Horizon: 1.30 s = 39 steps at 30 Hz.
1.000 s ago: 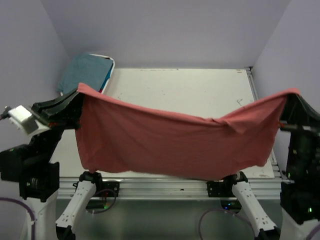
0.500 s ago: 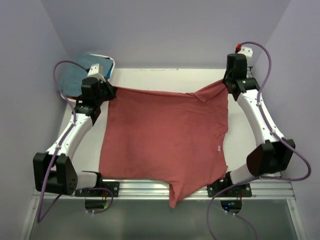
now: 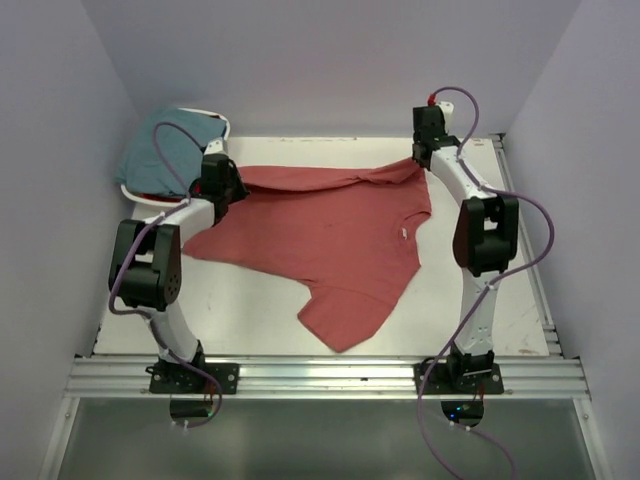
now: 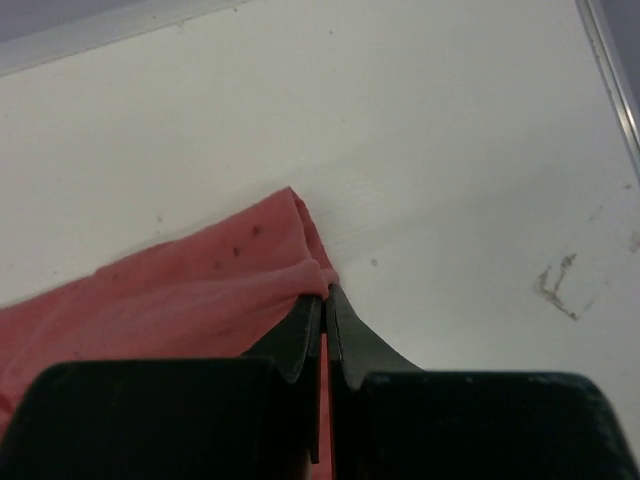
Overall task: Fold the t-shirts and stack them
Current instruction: Flatten out the tshirt
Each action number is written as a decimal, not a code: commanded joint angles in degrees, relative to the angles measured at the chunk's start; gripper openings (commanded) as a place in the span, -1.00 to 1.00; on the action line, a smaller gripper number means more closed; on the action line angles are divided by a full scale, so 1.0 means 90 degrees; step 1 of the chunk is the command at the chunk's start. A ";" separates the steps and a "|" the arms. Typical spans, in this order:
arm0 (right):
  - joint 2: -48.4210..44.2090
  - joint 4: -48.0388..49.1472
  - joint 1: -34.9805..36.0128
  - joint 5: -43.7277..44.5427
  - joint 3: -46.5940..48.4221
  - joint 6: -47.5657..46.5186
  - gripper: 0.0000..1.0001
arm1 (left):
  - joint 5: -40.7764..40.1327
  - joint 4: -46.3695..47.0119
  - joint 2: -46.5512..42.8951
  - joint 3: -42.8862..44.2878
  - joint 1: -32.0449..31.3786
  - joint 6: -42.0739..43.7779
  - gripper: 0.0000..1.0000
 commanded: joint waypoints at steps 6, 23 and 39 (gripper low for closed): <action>0.0776 0.0967 -0.0033 -0.0067 0.1130 0.0118 -1.00 | -0.0211 0.0689 0.1115 0.1331 0.0116 0.0238 -1.00; 0.0543 0.2588 -0.0121 -0.0466 0.0098 0.0664 0.98 | -0.0934 0.0982 0.1957 0.2935 0.0185 0.0873 1.00; -0.3140 0.1594 0.0884 -0.2371 -0.4397 0.1094 -1.00 | -0.0797 -0.0189 -0.0251 -0.0406 -0.0782 0.0560 -0.54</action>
